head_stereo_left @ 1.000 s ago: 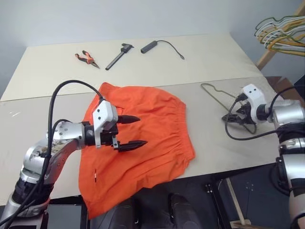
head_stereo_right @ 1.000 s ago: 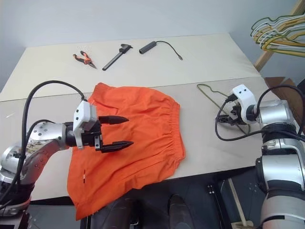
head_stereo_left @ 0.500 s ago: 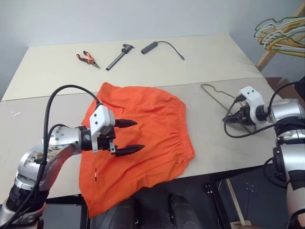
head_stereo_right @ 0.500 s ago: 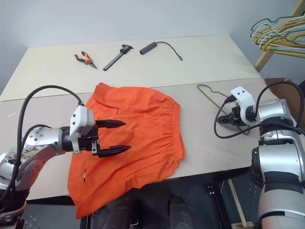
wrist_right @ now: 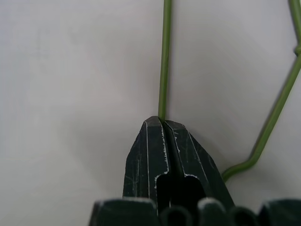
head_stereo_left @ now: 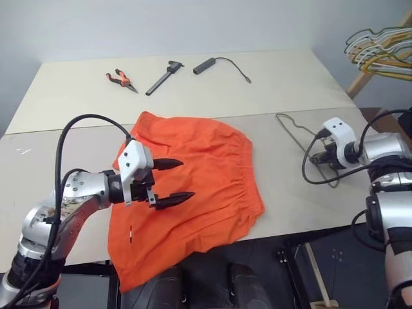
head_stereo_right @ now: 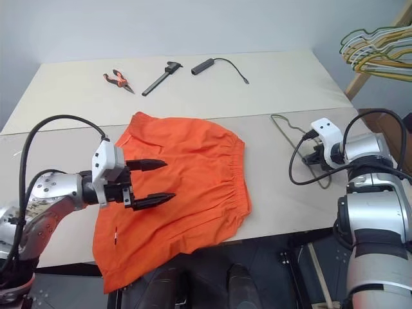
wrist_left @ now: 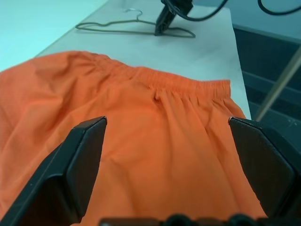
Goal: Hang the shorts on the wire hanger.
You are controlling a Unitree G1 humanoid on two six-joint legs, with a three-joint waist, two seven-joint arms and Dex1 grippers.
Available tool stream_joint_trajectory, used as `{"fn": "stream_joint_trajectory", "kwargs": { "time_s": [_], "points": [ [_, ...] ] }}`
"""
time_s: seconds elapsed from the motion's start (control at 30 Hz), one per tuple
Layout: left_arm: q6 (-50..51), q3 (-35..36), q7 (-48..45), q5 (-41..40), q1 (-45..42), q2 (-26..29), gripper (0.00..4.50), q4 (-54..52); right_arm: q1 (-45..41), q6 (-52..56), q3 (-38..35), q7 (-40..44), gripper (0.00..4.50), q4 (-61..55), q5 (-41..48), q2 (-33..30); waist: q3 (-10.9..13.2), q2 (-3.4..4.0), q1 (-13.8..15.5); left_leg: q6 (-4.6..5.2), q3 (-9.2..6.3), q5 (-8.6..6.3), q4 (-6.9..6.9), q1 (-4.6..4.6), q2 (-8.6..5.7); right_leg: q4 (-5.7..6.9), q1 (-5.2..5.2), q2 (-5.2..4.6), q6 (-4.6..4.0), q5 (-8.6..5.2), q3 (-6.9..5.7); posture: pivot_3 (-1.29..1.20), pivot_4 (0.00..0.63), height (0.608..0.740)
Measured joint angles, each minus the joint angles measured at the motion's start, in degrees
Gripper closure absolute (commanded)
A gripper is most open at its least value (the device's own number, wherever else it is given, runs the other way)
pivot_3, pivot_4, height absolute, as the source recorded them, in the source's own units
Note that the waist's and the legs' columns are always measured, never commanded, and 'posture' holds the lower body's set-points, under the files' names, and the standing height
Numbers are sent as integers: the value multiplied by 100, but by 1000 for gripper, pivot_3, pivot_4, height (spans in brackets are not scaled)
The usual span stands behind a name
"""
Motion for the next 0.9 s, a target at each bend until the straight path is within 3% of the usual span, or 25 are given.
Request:
{"fn": "stream_joint_trajectory", "kwargs": {
  "time_s": [0.2, 0.3, 0.4, 0.6, 0.73, 0.9],
  "points": [
    [63, 50, 522, -311, -190, -780, 0, 232, 401, 680, -454, -277, 4491, -1179, 411, 183, -130, 48, -24, -57, 1, 34, 2, -31, -2, 8, -22, 5, 7, 17, 0, -4, 53, 740],
    [288, 206, 913, -590, -308, -1131, 0, 389, 1077, 1425, -786, -411, 4491, -3119, 727, 208, -272, 66, 12, -69, -10, 44, 14, -99, 0, 23, -88, 12, 7, 17, -5, -4, 34, 740],
    [592, 414, 1540, -919, -402, -1611, 0, 478, 2025, 1663, -1101, -676, 4491, -5292, 1091, 468, -427, 60, 36, -71, -19, 45, 17, -108, -3, 21, -92, 17, 9, 16, -8, -12, 8, 740],
    [829, 828, 2702, -1513, -786, -2401, 0, 592, 3024, 1184, -1143, -1326, 4491, -8028, 1552, 1486, -704, 37, 24, -25, -29, 19, 29, -86, -35, 8, -70, 6, 19, 23, -1, 0, 0, 740],
    [831, 921, 3358, -1695, -1172, -2759, 0, 660, 3290, 593, -838, -1888, 4491, -8703, 1565, 2267, -760, 26, 18, -10, -33, 12, 24, 3, -43, 0, 20, 4, 18, 22, -3, 15, 0, 740],
    [809, 930, 3750, -1760, -1455, -2863, 0, 665, 3549, 110, -297, -2334, 4491, -8884, 1315, 2581, -829, 2, 26, -36, -40, 27, 13, 0, -51, 4, 15, 2, 15, 20, -4, 28, 0, 740]
  ]
}}
